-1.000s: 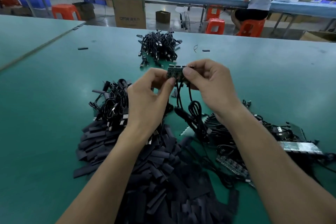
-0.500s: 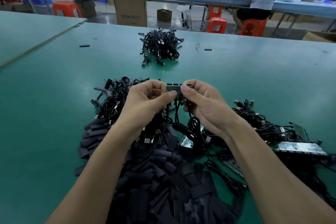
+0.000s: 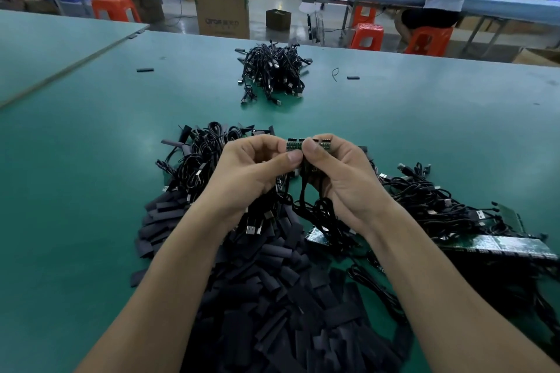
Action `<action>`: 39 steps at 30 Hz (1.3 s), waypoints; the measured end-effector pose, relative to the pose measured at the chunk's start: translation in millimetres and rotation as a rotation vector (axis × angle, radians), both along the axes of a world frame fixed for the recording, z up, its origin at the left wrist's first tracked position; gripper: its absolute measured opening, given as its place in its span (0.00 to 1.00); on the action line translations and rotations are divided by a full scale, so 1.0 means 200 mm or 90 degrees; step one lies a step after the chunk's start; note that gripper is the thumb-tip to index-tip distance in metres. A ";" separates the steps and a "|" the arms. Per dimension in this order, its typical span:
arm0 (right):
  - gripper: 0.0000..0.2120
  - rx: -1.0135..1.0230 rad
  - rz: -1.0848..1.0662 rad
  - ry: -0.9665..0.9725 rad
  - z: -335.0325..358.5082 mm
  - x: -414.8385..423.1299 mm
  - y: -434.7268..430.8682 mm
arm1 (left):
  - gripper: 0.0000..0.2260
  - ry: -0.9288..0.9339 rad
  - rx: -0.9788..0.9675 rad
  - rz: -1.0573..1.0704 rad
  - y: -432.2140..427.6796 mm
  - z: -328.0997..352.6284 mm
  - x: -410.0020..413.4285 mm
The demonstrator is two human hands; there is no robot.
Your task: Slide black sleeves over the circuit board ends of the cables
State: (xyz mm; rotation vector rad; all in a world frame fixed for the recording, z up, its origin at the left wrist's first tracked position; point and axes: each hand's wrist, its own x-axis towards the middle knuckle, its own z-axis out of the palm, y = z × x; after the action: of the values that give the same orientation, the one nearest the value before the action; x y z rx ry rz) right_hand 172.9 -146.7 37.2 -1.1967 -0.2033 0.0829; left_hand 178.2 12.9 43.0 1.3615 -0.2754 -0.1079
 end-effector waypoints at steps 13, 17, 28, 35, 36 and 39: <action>0.07 0.031 0.107 0.049 0.06 0.02 -0.05 | 0.06 -0.019 0.030 -0.119 0.01 0.04 0.01; 0.06 -0.017 -0.042 0.106 0.05 0.03 -0.08 | 0.06 -0.029 0.022 -0.054 0.02 0.06 0.00; 0.25 -0.802 -0.304 -0.025 -0.03 0.03 -0.13 | 0.07 -0.115 -0.106 0.219 0.02 0.09 0.02; 0.08 -0.848 0.064 -0.196 0.08 -0.06 -0.01 | 0.09 -0.235 -0.052 0.333 0.06 0.11 0.02; 0.10 -0.917 0.112 -0.204 0.06 -0.07 0.01 | 0.09 -0.240 -0.016 0.329 0.06 0.11 0.02; 0.16 -1.099 0.168 -0.289 0.00 -0.09 0.03 | 0.12 -0.197 0.070 0.296 0.05 0.09 0.04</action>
State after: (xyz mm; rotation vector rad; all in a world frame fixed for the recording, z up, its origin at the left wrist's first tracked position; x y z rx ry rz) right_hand 155.5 -140.7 36.5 -2.9039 -0.7746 0.2380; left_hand 185.4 23.5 60.6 1.5178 -0.2053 0.4845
